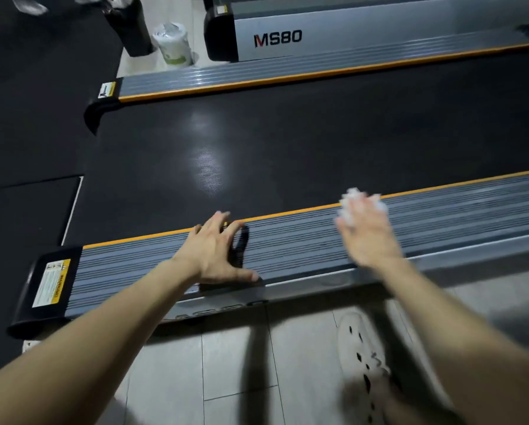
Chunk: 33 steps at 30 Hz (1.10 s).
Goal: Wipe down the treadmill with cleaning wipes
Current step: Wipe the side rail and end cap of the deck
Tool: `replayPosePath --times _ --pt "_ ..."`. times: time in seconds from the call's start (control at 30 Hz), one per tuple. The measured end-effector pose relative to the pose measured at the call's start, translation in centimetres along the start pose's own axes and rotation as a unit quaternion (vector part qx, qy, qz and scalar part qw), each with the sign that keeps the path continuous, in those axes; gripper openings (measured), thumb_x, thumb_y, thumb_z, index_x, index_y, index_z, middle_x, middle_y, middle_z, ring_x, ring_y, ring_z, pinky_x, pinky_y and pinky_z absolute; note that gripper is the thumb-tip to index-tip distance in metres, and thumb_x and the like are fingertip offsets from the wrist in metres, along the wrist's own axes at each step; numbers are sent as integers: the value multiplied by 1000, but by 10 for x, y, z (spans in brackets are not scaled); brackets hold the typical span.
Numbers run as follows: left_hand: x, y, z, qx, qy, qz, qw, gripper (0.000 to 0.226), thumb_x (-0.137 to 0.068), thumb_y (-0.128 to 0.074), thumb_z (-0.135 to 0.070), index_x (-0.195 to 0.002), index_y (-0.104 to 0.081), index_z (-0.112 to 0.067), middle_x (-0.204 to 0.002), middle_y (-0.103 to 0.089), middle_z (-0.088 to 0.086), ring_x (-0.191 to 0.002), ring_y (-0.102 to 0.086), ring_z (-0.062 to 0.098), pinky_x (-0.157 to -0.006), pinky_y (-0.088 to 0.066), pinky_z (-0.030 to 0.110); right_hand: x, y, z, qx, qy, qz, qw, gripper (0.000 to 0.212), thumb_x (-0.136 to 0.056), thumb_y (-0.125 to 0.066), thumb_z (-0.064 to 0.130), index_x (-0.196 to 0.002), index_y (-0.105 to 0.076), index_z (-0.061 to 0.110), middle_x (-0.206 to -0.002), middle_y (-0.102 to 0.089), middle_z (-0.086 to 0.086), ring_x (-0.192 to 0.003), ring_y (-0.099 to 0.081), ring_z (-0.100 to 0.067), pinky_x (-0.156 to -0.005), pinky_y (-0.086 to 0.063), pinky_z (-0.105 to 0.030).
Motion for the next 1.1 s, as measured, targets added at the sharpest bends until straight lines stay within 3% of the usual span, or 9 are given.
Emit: replayPosePath --times 0.07,0.13,0.37,0.5,0.6,0.7,0.97,1.03,1.1 --pt "-21 5 -7 2 -21 -10 1000 150 -49 -45 -115 -171 -12 -33 -180 -4 6 -167 2 23 -133 -8 58 -3 -3 -88 -57 -124 45 990 102 -93 17 76 -170 -14 17 -179 -1 -7 -165 2 -23 -132 0 -48" --pt "-39 -1 -17 -3 -29 -12 1000 155 -51 -39 -117 -173 -7 -27 -181 -2 5 -167 5 20 -133 -4 58 -7 -1 -123 -88 -159 82 980 119 -78 21 91 -171 -1 20 -179 7 -6 -165 8 -21 -133 4 -45" --pt "-47 -22 -36 49 -37 -90 994 137 -67 -33 -113 -164 -37 -17 -174 -35 2 -161 -28 17 -131 -20 46 -4 18 -12 -129 -20 50 990 80 -108 -20 66 -171 -6 20 -179 4 -2 -165 7 -20 -133 6 -42" --pt "-48 -8 -28 66 -30 -42 996 138 -63 -40 -113 -165 -35 -20 -175 -31 -2 -164 -21 12 -134 -9 48 3 24 -7 -168 0 84 982 74 -110 -20 63 -172 -6 24 -179 8 2 -164 11 -15 -132 11 -36" --pt "-18 -8 1 79 68 -118 988 122 -69 -43 -106 -154 -48 -19 -167 -45 2 -160 -32 21 -132 -21 51 1 17 -26 -153 29 59 986 76 -109 -20 64 -172 -9 23 -179 4 0 -165 7 -16 -134 5 -40" --pt "27 -23 11 74 136 -122 980 92 -82 -54 -88 -142 -56 -18 -151 -56 7 -144 -50 32 -118 -41 50 15 13 -42 -153 10 65 986 76 -109 -23 62 -171 -9 20 -179 5 -3 -165 7 -20 -134 3 -41" --pt "67 -24 26 62 146 -81 984 54 -107 -54 -48 -154 -54 -21 -164 -47 5 -148 -44 30 -122 -40 47 1 4 16 -181 -170 -2 969 73 -110 -13 56 -168 -22 13 -177 -9 -14 -163 -9 -31 -132 -4 -52" --pt "66 -19 36 99 128 -76 984 44 -108 -55 -34 -150 -60 -20 -163 -51 4 -148 -47 29 -122 -40 40 0 28 93 -127 -28 -60 990 58 -105 -14 35 -146 -53 22 -158 -38 -11 -140 -39 -37 -118 -29 -58" --pt "68 -14 45 118 129 -90 981 35 -106 -56 -22 -140 -67 -19 -149 -63 6 -138 -57 30 -111 -44 35 25 40 195 -96 237 -63 965 50 -104 -24 29 -134 -63 19 -147 -47 -9 -131 -41 -38 -113 -34 -58"
Point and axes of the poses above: each hand's wrist, its own x-axis away from the middle knuckle, its own y-axis out of the back of the hand, z = x × y, the point moved 4 cm from there along -x, towards the middle knuckle
